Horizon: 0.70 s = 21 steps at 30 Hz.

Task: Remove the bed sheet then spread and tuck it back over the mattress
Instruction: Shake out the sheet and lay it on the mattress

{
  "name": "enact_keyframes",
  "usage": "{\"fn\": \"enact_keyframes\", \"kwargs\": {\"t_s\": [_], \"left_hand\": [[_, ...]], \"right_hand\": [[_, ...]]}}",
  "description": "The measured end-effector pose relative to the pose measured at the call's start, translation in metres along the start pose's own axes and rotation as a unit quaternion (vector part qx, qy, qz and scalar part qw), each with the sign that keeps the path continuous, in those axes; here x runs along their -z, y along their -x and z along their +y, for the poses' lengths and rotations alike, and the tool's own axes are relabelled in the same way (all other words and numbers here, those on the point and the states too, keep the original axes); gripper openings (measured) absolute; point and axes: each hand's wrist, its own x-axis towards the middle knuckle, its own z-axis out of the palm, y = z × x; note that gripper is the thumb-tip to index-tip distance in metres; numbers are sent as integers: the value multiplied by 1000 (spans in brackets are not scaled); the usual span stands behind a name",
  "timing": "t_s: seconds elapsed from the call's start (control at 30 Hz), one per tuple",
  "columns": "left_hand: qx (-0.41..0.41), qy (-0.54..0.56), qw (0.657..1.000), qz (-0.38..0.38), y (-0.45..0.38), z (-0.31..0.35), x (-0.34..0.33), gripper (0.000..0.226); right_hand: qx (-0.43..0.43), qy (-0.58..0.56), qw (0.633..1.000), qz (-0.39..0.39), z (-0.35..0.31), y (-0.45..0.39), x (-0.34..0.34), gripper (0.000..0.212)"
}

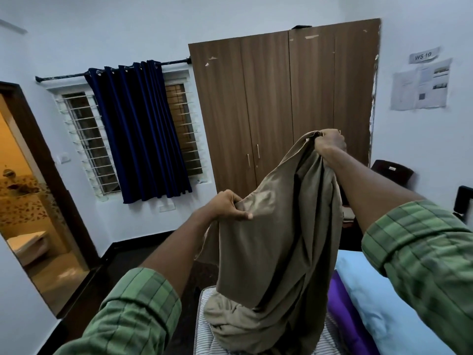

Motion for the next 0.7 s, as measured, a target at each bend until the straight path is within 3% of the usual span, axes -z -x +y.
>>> {"fn": "enact_keyframes", "kwargs": {"t_s": [0.1, 0.2, 0.37, 0.57, 0.7], "left_hand": [[24, -1, 998, -59, 3, -2, 4, 33], [61, -91, 990, -84, 5, -6, 1, 34], [109, -225, 963, -97, 10, -24, -13, 60], [147, -263, 946, -120, 27, -48, 2, 42], [194, -300, 933, -51, 35, -48, 31, 12]], "right_hand": [[-6, 6, 1000, 5, -2, 1, -2, 31], [-8, 7, 1000, 8, -3, -2, -3, 33], [-1, 9, 1000, 13, -6, -1, -5, 33], [-69, -102, 985, 120, -5, -15, 11, 40], [-61, -16, 991, 114, -4, -15, 18, 27]]}}
